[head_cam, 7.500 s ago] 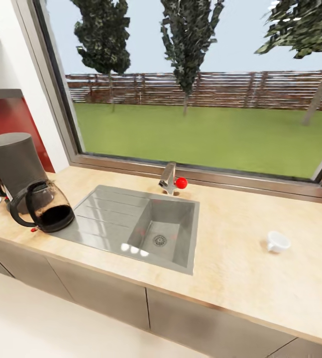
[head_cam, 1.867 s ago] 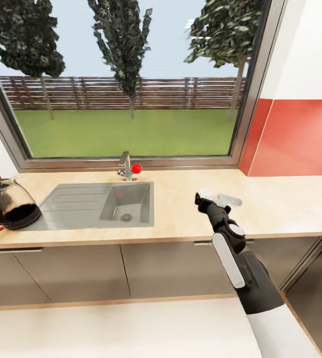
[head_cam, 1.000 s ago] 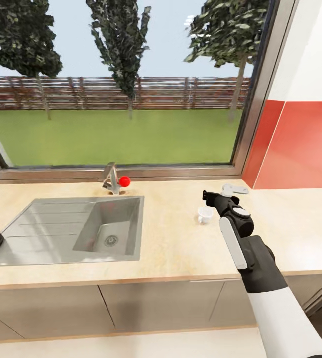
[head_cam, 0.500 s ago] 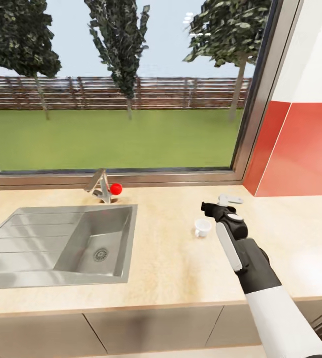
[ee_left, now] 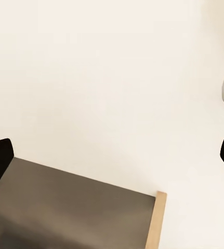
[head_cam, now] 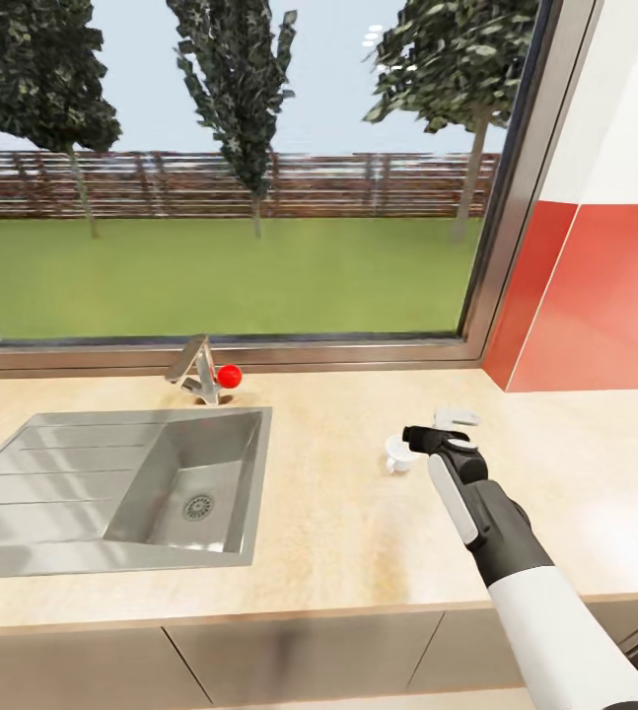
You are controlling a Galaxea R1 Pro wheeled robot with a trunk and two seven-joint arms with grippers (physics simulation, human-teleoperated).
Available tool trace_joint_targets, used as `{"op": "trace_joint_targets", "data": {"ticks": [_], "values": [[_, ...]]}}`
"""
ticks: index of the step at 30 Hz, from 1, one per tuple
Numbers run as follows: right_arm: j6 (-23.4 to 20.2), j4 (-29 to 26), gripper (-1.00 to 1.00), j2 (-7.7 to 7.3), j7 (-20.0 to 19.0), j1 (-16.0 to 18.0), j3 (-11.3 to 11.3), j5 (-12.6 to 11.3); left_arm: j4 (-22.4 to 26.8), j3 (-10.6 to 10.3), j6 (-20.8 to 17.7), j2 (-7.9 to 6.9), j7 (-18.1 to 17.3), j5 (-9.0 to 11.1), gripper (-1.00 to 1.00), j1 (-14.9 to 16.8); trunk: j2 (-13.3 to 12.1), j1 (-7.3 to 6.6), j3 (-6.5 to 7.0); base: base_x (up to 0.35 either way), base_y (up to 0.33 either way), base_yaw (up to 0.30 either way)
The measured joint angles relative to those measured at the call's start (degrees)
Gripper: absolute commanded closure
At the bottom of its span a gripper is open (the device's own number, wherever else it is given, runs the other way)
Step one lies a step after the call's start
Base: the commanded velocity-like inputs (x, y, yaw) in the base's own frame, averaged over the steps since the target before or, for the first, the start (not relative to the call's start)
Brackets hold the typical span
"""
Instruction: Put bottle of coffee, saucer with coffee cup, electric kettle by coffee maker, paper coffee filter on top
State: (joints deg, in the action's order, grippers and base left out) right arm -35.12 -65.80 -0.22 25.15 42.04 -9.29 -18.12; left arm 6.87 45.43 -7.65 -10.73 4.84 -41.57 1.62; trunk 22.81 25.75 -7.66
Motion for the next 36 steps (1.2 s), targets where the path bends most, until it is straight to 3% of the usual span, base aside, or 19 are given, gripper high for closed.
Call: {"op": "trace_joint_targets", "data": {"ticks": [12, 36], "values": [[0.02, 4.28, -1.00, -0.02, 0.00, 0.00, 0.02, -0.01, -3.26, -0.14, 0.04, -0.14, 0.32, 0.12, -1.00, -0.79, 0.01, -0.02, -0.01, 0.055, 0.000, 0.000], [0.09, 7.58, -1.00, -0.05, 0.01, 0.01, 0.03, -0.03, -3.55, -0.10, 0.12, -0.11, 0.61, -0.90, -1.00, -1.80, 0.01, 0.00, -0.02, 0.093, 0.000, 0.000]]}}
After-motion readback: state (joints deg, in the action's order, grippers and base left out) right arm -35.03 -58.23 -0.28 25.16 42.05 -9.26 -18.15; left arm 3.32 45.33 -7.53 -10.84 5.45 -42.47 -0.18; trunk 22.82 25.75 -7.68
